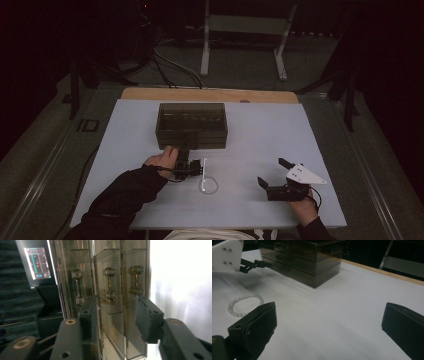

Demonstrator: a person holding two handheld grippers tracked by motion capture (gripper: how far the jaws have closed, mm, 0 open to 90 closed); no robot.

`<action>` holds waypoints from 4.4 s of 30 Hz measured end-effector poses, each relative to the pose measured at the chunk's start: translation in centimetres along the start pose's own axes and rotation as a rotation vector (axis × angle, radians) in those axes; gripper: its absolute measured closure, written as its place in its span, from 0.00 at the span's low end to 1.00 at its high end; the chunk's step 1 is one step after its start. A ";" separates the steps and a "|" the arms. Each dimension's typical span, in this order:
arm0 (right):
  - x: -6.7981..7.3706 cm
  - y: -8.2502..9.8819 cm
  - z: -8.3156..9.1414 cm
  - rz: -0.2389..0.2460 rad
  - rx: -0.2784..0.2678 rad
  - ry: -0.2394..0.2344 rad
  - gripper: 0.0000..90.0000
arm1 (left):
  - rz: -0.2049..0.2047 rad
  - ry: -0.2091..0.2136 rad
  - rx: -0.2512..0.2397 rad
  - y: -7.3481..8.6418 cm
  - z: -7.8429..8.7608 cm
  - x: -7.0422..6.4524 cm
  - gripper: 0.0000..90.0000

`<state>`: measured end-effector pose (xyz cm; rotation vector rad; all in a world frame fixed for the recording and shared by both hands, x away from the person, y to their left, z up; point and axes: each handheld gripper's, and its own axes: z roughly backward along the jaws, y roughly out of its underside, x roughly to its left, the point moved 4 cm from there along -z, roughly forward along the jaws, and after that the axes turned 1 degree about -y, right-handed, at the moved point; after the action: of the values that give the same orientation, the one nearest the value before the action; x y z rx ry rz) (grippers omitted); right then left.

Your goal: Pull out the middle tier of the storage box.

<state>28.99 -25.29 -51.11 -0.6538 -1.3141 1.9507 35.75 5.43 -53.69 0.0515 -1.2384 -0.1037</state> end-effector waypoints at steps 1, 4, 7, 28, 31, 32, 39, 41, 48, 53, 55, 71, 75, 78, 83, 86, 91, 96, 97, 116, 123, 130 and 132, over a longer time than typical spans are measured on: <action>0.0 0.0 0.0 -0.001 0.000 0.000 0.00 | -0.011 -0.001 0.003 0.0 -0.1 0.0 0.69; 0.0 0.0 0.0 0.000 0.000 0.000 0.00 | -0.010 -0.012 0.024 0.0 -0.4 0.0 0.72; 0.0 0.0 0.0 0.001 -0.001 0.000 0.00 | -0.003 -0.022 0.024 0.0 -0.6 0.0 0.74; 0.0 0.0 0.1 -0.001 0.000 0.000 0.00 | -0.003 -0.024 0.057 -1.4 -1.5 0.0 0.90; -0.1 0.0 0.1 -0.001 0.001 0.000 0.00 | 0.001 -0.026 0.067 -1.4 -1.5 0.0 0.90; -0.1 0.0 0.1 -0.001 0.001 0.000 0.00 | 0.016 -0.024 0.067 -1.4 -1.5 -0.1 0.90; -0.1 0.0 0.1 -0.003 0.001 -0.001 0.00 | 0.021 -0.019 0.064 -1.5 -1.3 0.2 0.92; -0.1 0.0 0.0 -0.002 0.001 0.000 0.00 | 0.007 -0.017 0.061 -1.5 -1.1 0.2 0.92; 0.0 0.0 0.0 -0.003 0.003 -0.002 0.00 | 0.005 -0.008 0.060 -1.6 -0.4 0.1 0.92; 0.0 0.0 0.0 -0.002 0.002 0.000 0.00 | -0.002 0.000 0.059 -1.6 0.0 -0.2 0.92; 0.0 0.0 0.0 -0.004 0.004 -0.002 0.00 | 0.004 0.004 0.056 -1.6 0.0 -0.1 0.92; -0.1 0.1 -0.1 -0.010 0.004 -0.005 0.00 | -0.001 0.005 0.047 -1.5 0.1 -0.2 0.91; 0.0 0.1 -0.1 -0.005 0.008 -0.004 0.00 | 0.009 0.003 0.029 -1.3 0.1 -0.3 0.91; -0.1 0.1 -0.1 -0.007 0.007 -0.003 0.00 | 0.006 0.019 0.021 -1.3 0.0 0.0 0.91; -0.1 0.1 -0.1 -0.009 0.007 -0.003 0.00 | 0.041 0.064 0.017 -1.1 0.0 0.4 0.90; -0.1 0.1 -0.1 -0.008 0.005 -0.003 0.00 | 0.061 0.089 0.000 -1.0 0.1 0.7 0.90; -0.1 0.1 -0.2 -0.009 0.008 -0.004 0.00 | 0.099 0.165 -0.043 -0.7 0.7 1.3 0.89; -0.1 0.1 -0.1 -0.007 0.008 -0.003 0.00 | 0.172 0.270 -0.103 0.1 1.4 2.3 0.84; -0.1 0.1 -0.1 -0.007 0.008 -0.003 0.00 | 0.185 0.284 -0.116 0.3 1.4 2.5 0.84; -0.1 0.1 -0.2 -0.003 0.010 -0.004 0.00 | 0.322 0.610 -0.197 3.8 2.4 4.1 0.40; -0.1 0.1 -0.2 -0.004 0.010 -0.004 0.00 | 0.370 0.671 -0.230 4.6 2.6 4.8 0.20; 0.0 0.1 -0.1 -0.002 0.010 -0.002 0.00 | 0.424 0.795 -0.297 5.1 2.8 5.4 0.05; 0.0 0.1 -0.2 -0.002 0.011 -0.003 0.00 | 0.437 0.818 -0.314 5.4 2.7 5.6 0.05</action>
<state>29.10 -25.26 -51.27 -0.6442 -1.3049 1.9562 35.26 10.28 -47.02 -0.4136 -0.3860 0.1006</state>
